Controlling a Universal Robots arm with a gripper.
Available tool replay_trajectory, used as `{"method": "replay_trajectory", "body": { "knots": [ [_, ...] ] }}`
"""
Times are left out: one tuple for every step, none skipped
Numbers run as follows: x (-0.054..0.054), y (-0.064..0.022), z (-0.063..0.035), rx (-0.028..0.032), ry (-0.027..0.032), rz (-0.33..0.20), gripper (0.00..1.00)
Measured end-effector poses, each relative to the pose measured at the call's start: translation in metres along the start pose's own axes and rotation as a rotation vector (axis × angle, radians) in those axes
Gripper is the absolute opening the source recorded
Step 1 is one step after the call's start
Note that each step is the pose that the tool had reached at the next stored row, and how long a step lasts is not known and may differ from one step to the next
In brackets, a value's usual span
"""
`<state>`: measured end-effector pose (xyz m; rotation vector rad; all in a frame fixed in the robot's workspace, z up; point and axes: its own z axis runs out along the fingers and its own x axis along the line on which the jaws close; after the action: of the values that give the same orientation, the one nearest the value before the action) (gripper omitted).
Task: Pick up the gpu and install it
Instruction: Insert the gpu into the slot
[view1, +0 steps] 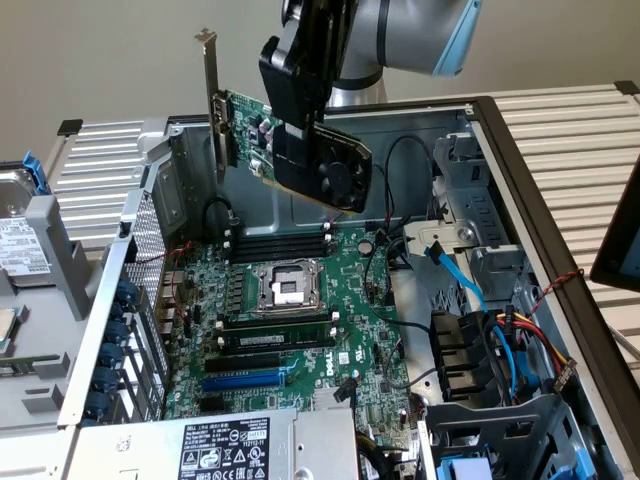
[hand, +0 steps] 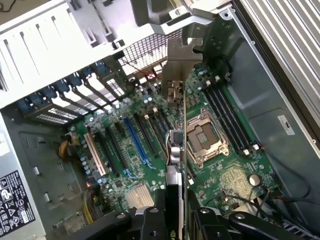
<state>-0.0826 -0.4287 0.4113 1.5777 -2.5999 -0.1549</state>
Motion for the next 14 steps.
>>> {"method": "replay_trajectory", "body": {
  "knots": [
    [0.0, 0.0, 0.0, 0.0047, 0.0001, -0.016, 0.27],
    [0.0, 0.0, 0.0, 0.01, 0.0, -0.034, 0.27],
    [0.0, 0.0, 0.0, 0.0151, -0.0001, -0.051, 0.27],
    [0.0, 0.0, 0.0, 0.0203, -0.0002, -0.068, 0.27],
    [0.0, 0.0, 0.0, 0.0251, 0.0, -0.086, 0.27],
    [0.0, 0.0, 0.0, 0.0294, 0.0003, -0.103, 0.27],
    [0.0, 0.0, 0.0, 0.0338, 0.0008, -0.122, 0.27],
    [0.0, 0.0, 0.0, 0.0377, 0.0012, -0.138, 0.27],
    [0.0, 0.0, 0.0, 0.042, 0.0019, -0.158, 0.27],
    [0.0, 0.0, 0.0, 0.0455, 0.0024, -0.174, 0.27],
    [0.0, 0.0, 0.0001, 0.0493, 0.003, -0.192, 0.27],
    [0.0, 0.0, 0.0001, 0.0532, 0.0036, -0.211, 0.27],
    [0.0, 0.0, 0.0001, 0.0569, 0.0043, -0.228, 0.27],
    [0.0, 0.0, 0.0001, 0.0601, 0.0051, -0.247, 0.27]
  ]
}}
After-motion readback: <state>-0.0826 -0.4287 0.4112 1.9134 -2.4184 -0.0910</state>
